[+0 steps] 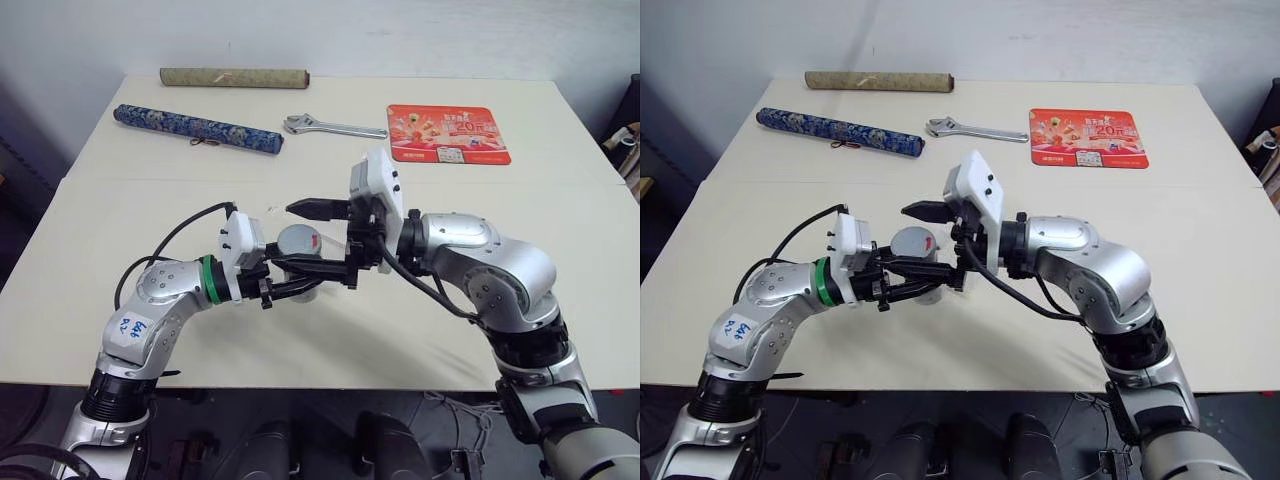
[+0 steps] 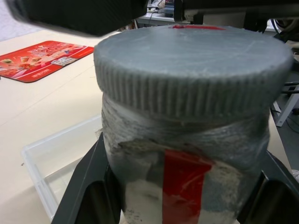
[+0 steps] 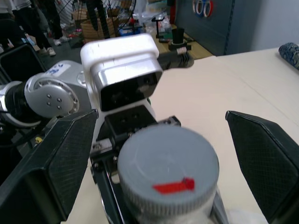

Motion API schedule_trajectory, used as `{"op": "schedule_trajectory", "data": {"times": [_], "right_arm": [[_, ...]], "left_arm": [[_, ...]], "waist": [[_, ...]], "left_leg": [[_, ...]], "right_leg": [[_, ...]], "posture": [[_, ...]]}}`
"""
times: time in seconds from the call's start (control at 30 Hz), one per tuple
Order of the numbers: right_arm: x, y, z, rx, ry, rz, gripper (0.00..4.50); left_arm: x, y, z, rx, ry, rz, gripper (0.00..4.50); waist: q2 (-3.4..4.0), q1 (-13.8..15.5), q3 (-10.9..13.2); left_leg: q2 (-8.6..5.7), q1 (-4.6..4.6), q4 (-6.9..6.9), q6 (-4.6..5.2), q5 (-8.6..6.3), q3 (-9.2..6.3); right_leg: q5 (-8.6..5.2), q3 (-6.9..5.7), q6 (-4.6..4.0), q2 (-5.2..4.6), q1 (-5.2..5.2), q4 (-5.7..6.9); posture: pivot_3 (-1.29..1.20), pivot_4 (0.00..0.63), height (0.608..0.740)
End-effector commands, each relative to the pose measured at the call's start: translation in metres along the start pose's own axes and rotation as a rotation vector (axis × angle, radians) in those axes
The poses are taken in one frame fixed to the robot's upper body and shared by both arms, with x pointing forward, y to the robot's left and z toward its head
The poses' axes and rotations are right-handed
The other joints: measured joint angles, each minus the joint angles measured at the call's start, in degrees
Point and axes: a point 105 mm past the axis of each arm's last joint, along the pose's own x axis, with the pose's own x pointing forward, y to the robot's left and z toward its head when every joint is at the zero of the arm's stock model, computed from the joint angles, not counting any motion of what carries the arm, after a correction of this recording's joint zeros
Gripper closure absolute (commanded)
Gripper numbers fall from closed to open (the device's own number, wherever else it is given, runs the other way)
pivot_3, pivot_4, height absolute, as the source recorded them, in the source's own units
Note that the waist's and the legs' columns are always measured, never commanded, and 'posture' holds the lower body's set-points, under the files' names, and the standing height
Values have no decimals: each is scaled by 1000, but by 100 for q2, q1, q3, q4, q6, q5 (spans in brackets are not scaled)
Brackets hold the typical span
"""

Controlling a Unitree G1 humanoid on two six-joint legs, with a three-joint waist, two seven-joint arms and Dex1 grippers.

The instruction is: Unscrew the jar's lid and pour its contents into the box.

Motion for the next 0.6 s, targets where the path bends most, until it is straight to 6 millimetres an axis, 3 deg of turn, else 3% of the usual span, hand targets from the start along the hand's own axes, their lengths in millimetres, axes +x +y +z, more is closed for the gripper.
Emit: {"op": "schedule_trajectory", "data": {"times": [0.03,0.2,0.3,0.43,0.6], "right_arm": [[-1,5,5,-52,-23,10,0],[-3,4,0,-54,-26,5,0],[-2,4,1,-58,-48,4,546],[-3,4,-1,-66,-55,7,1901],[-5,9,0,-88,-56,73,1961]], "left_arm": [[1,-4,14,55,-40,-15,2156],[2,-5,14,57,-44,-20,2156],[2,-5,14,56,-43,-23,2156],[3,-6,14,56,-43,-27,2156],[3,-6,16,79,-54,-57,2156]], "waist": [[0,0,0],[0,0,0],[0,1,0],[0,0,0],[0,1,0]], "left_leg": [[0,0,0,0,0,0],[1,0,0,-1,1,1],[1,0,0,-2,1,1],[0,0,1,-2,2,1],[0,0,1,-2,2,1]], "right_leg": [[0,0,0,0,0,0],[0,1,0,0,-1,1],[0,1,0,0,-1,1],[0,1,0,1,-1,2],[0,1,0,1,-1,2]], "posture": [[0,150,740],[0,150,740],[0,150,740],[0,150,740],[0,150,740]]}}
